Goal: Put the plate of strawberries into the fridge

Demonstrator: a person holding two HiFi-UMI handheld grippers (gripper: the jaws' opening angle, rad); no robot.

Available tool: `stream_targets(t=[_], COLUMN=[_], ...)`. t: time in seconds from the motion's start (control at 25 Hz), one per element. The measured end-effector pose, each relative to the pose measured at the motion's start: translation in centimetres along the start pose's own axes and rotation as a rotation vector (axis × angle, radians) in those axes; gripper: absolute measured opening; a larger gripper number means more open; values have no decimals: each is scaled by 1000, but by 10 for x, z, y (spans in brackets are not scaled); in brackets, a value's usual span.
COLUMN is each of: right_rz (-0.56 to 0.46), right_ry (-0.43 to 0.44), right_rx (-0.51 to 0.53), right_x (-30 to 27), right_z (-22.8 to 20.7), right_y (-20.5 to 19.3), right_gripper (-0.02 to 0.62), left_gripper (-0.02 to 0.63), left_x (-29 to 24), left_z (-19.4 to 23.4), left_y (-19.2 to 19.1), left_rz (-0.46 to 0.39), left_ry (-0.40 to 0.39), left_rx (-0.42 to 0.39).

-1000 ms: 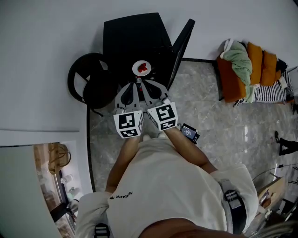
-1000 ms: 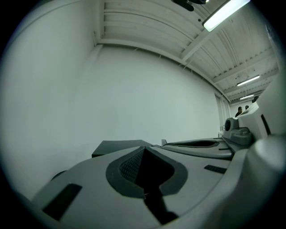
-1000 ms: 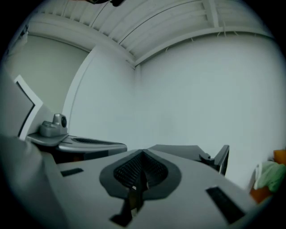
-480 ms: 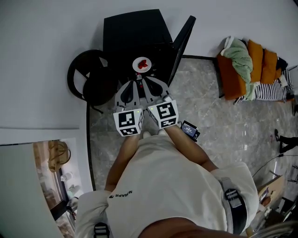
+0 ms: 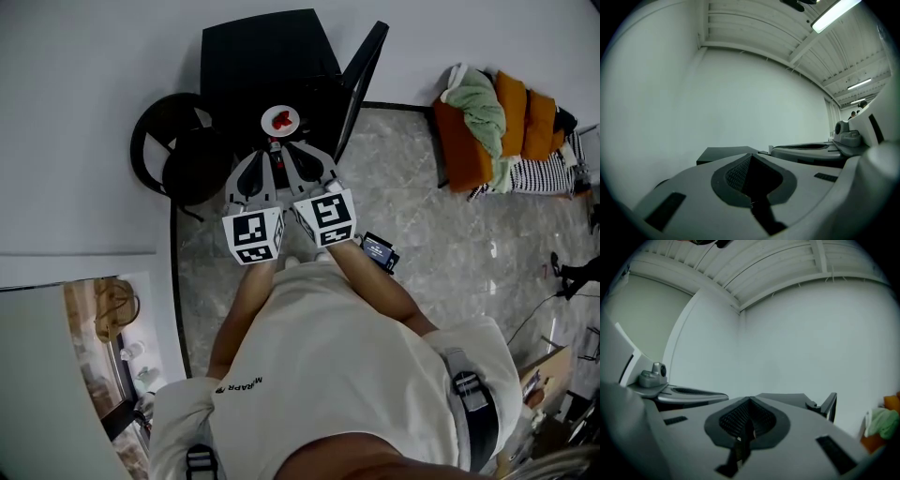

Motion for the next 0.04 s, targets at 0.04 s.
stream_targets(t=[0.04], right_rz=[-3], right_ry=[-1], right_rx=[1], right_x=[0], right_z=[-2], right_y=[1], right_gripper=[12], left_gripper=[2], left_x=[-2], left_z=[-1], left_y=[0], left_rz=[-1], left_ry=[-1], left_rx=[-2])
Point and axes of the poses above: the fingertips, and each gripper's own axes: x backward along the fingers, z to its left, y out of its top, the point moved 2 cm from there along x, backward along the fingers, and after that the axes turned 10 degrees about x, right-handed, at the moved point
